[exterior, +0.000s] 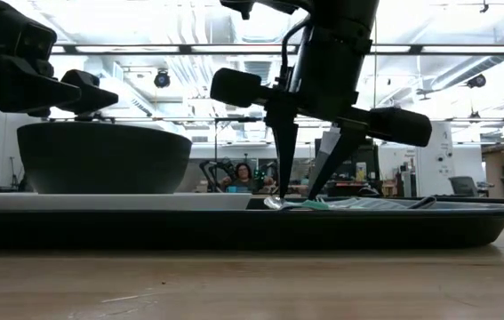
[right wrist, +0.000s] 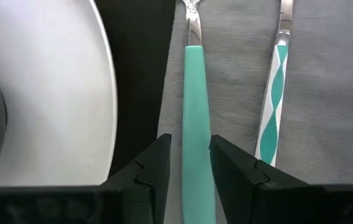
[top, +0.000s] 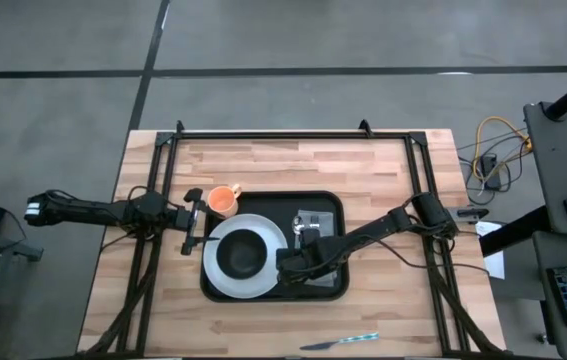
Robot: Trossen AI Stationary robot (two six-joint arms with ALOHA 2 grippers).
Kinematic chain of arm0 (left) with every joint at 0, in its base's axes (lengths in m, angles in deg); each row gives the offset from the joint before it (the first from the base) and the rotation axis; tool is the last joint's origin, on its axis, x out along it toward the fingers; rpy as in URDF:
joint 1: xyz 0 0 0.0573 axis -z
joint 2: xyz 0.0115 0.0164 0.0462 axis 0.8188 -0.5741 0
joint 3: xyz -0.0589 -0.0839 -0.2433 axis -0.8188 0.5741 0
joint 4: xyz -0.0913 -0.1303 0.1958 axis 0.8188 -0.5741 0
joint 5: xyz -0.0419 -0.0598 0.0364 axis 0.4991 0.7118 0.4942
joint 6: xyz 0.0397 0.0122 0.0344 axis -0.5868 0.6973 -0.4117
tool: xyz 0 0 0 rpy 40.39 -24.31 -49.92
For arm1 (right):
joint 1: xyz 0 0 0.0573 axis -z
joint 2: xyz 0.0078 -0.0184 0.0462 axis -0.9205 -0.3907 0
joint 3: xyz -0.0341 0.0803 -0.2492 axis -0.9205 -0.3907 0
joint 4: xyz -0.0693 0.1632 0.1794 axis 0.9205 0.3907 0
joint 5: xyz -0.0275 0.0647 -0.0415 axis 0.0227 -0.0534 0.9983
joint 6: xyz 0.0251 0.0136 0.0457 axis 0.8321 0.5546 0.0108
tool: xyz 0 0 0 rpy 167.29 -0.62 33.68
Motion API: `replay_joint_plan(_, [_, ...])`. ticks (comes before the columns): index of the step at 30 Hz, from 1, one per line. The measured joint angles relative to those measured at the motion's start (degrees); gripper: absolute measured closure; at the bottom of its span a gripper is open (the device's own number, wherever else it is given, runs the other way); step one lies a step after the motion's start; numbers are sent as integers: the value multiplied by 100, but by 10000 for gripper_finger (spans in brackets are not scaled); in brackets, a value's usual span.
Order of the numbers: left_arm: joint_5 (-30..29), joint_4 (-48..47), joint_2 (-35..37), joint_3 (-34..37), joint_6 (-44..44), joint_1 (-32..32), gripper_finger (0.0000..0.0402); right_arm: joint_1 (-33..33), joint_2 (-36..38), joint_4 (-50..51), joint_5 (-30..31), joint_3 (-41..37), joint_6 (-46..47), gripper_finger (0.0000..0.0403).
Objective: Set up tray
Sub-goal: Put the blue spoon on the left side of the blue patterned fork of the gray napkin, then put the blue patterned knife on the right side of the blue patterned fork of the gray napkin
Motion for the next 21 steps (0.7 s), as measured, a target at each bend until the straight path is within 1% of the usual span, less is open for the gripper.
replay_joint_plan(6, [0, -1, 0, 0, 1, 0, 122, -3, 2, 15, -2, 170, -739, 298])
replay_joint_plan(11, [0, 0, 0, 0, 1, 0, 122, -15, 2, 24, -7, 523, -1462, 298])
replay_joint_plan(16, [2, -2, 0, 0, 0, 0, 122, -41, 2, 18, -11, 995, -2901, 298])
replay_joint_plan(21, [1, -1, 0, 0, 1, 0, 122, -219, 2, 11, -67, 1252, -4441, 298])
